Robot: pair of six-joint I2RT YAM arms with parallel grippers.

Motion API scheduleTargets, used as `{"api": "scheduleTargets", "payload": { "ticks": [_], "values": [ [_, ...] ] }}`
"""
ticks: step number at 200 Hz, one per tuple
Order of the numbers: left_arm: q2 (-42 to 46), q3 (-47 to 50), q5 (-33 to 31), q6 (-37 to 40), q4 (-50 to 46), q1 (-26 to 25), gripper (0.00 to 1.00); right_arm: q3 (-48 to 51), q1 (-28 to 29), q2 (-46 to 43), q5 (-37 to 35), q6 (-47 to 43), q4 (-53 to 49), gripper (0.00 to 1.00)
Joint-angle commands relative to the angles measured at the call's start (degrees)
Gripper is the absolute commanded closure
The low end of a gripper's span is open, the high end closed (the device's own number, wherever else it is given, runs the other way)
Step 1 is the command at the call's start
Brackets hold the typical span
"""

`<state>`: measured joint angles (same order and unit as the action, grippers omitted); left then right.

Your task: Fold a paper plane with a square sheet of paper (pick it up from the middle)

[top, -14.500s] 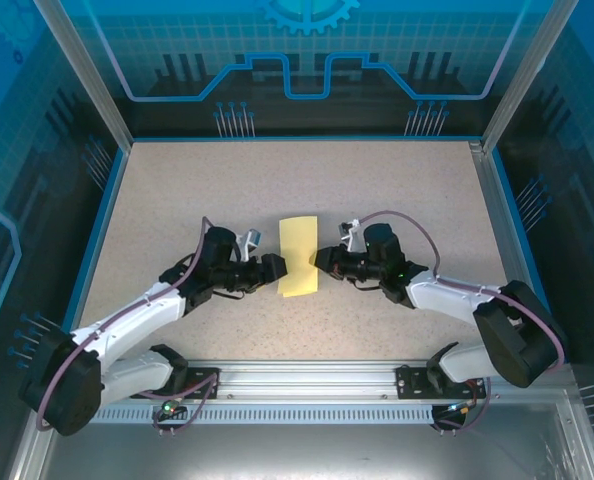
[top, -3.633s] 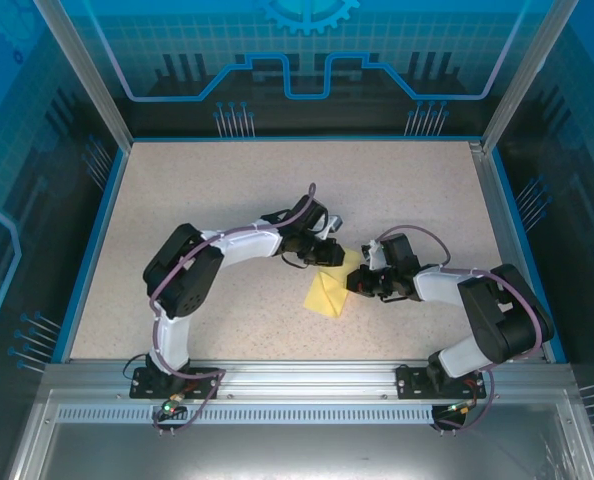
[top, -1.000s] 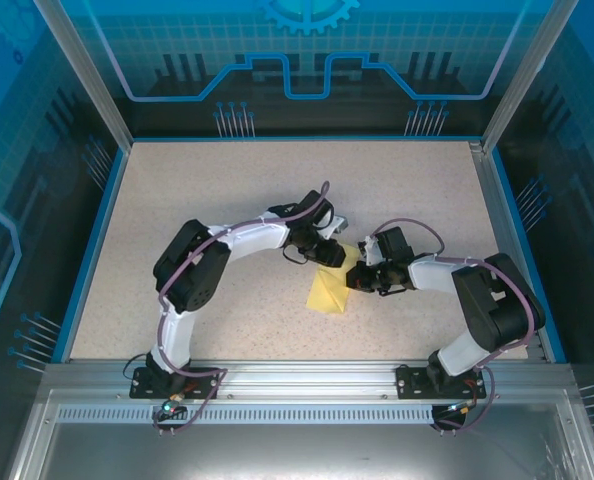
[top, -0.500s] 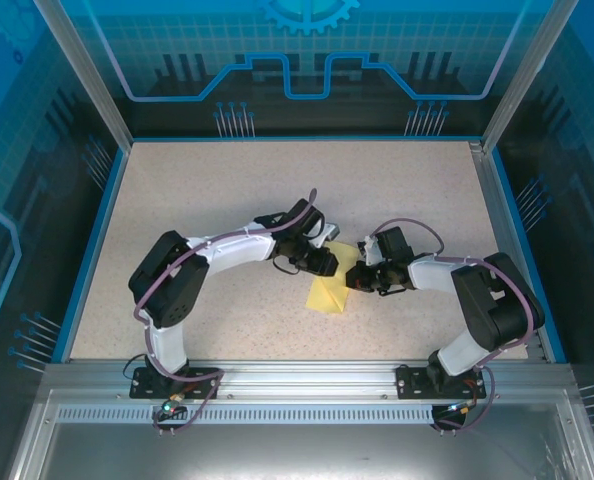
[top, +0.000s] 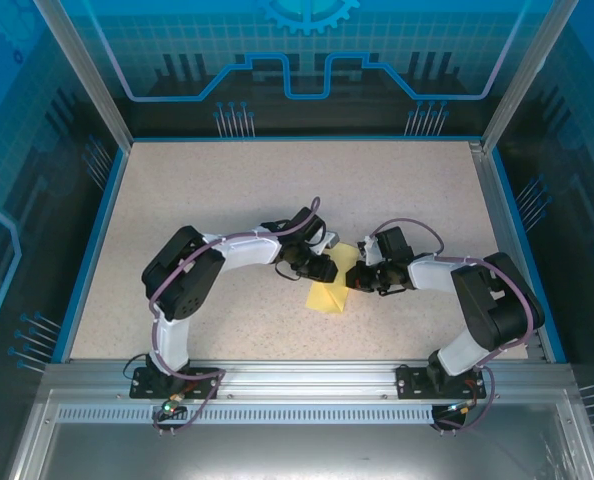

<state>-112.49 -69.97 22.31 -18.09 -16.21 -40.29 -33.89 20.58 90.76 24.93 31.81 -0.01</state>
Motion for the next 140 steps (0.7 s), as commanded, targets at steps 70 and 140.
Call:
{"api": "scheduleTargets", "payload": {
  "ticks": [70,140],
  "values": [
    [-2.89,2.18,-1.39,0.85,0.12,-0.14,0.73,0.83,-0.3,1.7,-2.4,-1.18,-4.74,0.99],
    [-6.16,3.11,-3.53,1.64,-0.18,-0.14,0.73,0.4,-0.11,-2.01,-1.86,-0.66,-5.82,0.94]
  ]
}}
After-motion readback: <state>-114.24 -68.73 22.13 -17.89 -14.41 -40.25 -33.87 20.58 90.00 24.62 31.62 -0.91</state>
